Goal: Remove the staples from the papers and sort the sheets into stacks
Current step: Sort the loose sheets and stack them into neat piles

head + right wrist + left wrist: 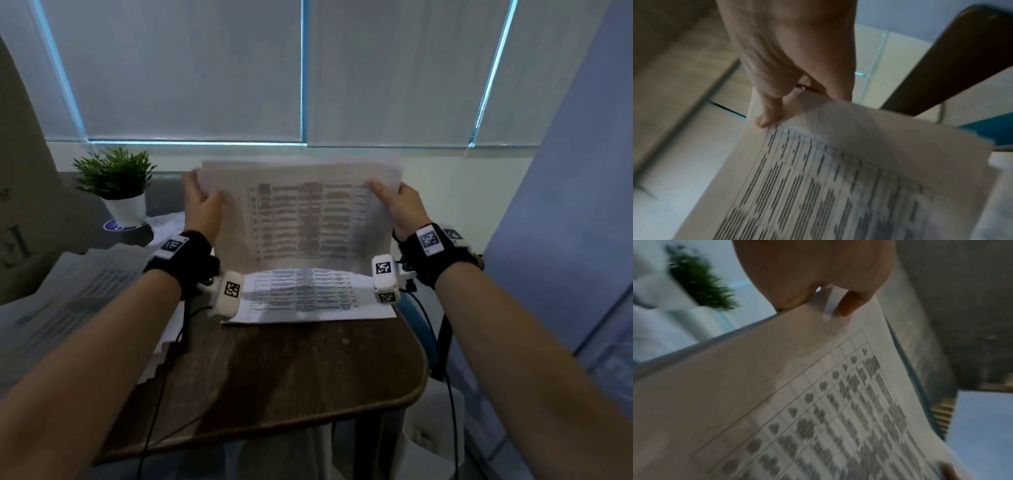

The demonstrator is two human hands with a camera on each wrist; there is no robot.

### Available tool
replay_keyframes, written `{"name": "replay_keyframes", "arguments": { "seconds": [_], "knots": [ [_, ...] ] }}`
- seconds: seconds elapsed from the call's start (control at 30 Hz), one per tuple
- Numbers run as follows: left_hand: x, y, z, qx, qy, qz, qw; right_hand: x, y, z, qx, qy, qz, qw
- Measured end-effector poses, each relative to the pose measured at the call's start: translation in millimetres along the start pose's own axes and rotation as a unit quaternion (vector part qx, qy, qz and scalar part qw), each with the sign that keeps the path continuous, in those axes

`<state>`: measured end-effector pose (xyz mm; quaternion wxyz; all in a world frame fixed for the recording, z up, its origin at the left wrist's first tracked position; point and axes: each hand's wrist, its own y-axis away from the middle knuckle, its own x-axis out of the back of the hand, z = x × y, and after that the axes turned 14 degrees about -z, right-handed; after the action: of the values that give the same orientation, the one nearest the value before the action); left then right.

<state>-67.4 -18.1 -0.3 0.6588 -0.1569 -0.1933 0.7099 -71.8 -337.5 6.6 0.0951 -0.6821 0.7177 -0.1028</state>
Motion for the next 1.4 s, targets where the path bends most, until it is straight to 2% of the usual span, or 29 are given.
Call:
{"name": "replay_keyframes", "arguments": {
  "seconds": [0.1, 0.17, 0.2, 0.27, 0.3, 0.33, 0.4, 0.47, 0.5, 0.57, 0.6, 0.63, 0.67, 0.73, 0.8, 0.87, 0.97, 1.07, 1.13, 1.2, 1.27, 1.4],
  "knots": [
    [-0.4, 20.1, -43.3, 0.123, -0.007, -0.012, 0.992, 5.3, 25.7, 34.7, -0.075, -0.004, -0.065, 0.995],
    [-2.4, 32.7, -69.4, 0.190, -0.012, -0.055, 0.980, 8.6, 40.1, 61.8, -0.131, -0.026, -0.124, 0.983],
    [-3.9, 37.3, -77.9, 0.207, -0.001, -0.078, 0.975, 8.3, 43.9, 73.8, -0.141, -0.035, -0.130, 0.981],
    [-5.6, 37.7, -84.4, 0.208, -0.019, -0.087, 0.974, 2.8, 40.0, 81.4, -0.136, 0.015, -0.088, 0.987],
    [-7.4, 34.8, -79.5, 0.191, -0.061, -0.083, 0.976, -0.5, 35.5, 77.8, -0.125, 0.049, -0.060, 0.989],
    [-7.2, 29.3, -74.5, 0.170, -0.109, -0.071, 0.977, -3.1, 30.6, 73.6, -0.109, 0.060, -0.040, 0.991],
    [-6.7, 17.6, -61.3, 0.135, -0.157, -0.004, 0.978, -4.8, 22.5, 62.8, -0.082, 0.032, -0.011, 0.996],
    [-5.6, 8.7, -55.0, 0.151, -0.079, 0.038, 0.985, -2.5, 15.7, 57.3, -0.079, -0.011, 0.024, 0.996],
    [-7.2, 6.5, -52.8, 0.191, -0.002, 0.030, 0.981, -4.8, 14.5, 56.6, -0.091, -0.035, 0.035, 0.995],
    [-18.3, 8.7, -45.8, 0.278, 0.148, -0.050, 0.948, -18.5, 16.6, 56.8, -0.102, -0.116, 0.018, 0.988],
    [-28.1, 11.8, -40.4, 0.291, 0.206, -0.099, 0.929, -29.1, 18.9, 59.8, -0.106, -0.173, 0.002, 0.979],
    [-37.9, 12.6, -36.3, 0.282, 0.253, -0.127, 0.917, -41.1, 23.5, 61.9, -0.116, -0.223, -0.016, 0.968],
    [-48.0, 12.3, -31.7, 0.263, 0.280, -0.127, 0.914, -51.7, 26.5, 67.1, -0.131, -0.257, -0.025, 0.957],
    [-60.6, 7.0, -24.0, 0.231, 0.264, -0.053, 0.935, -65.2, 34.7, 77.4, -0.160, -0.281, -0.064, 0.944],
    [-55.9, 0.1, -20.8, 0.213, 0.220, 0.034, 0.951, -60.4, 39.7, 82.4, -0.156, -0.277, -0.109, 0.942],
    [-41.3, -3.8, -12.7, 0.189, 0.203, 0.063, 0.959, -42.1, 37.4, 75.9, -0.144, -0.274, -0.139, 0.941],
    [-25.6, -3.2, 3.3, 0.150, 0.184, 0.028, 0.971, -22.7, 27.5, 49.4, -0.129, -0.176, -0.169, 0.961],
    [-30.9, -2.0, 24.1, 0.076, 0.148, -0.005, 0.986, -38.7, 20.6, 15.2, -0.078, -0.062, -0.240, 0.966],
    [-37.4, -4.2, 35.5, 0.045, 0.117, -0.031, 0.992, -53.0, 13.9, -4.6, -0.019, -0.011, -0.205, 0.979],
    [-40.2, -7.6, 42.0, 0.028, 0.103, -0.064, 0.992, -59.7, 7.7, -17.3, 0.029, 0.001, -0.155, 0.987],
    [-39.9, -8.9, 42.0, 0.019, 0.111, -0.072, 0.991, -60.6, 6.2, -20.1, 0.045, -0.001, -0.154, 0.987],
    [-46.7, -5.6, 29.7, 0.017, 0.088, -0.006, 0.996, -60.6, 17.7, -11.0, 0.019, -0.055, -0.176, 0.983]
  ]
}}
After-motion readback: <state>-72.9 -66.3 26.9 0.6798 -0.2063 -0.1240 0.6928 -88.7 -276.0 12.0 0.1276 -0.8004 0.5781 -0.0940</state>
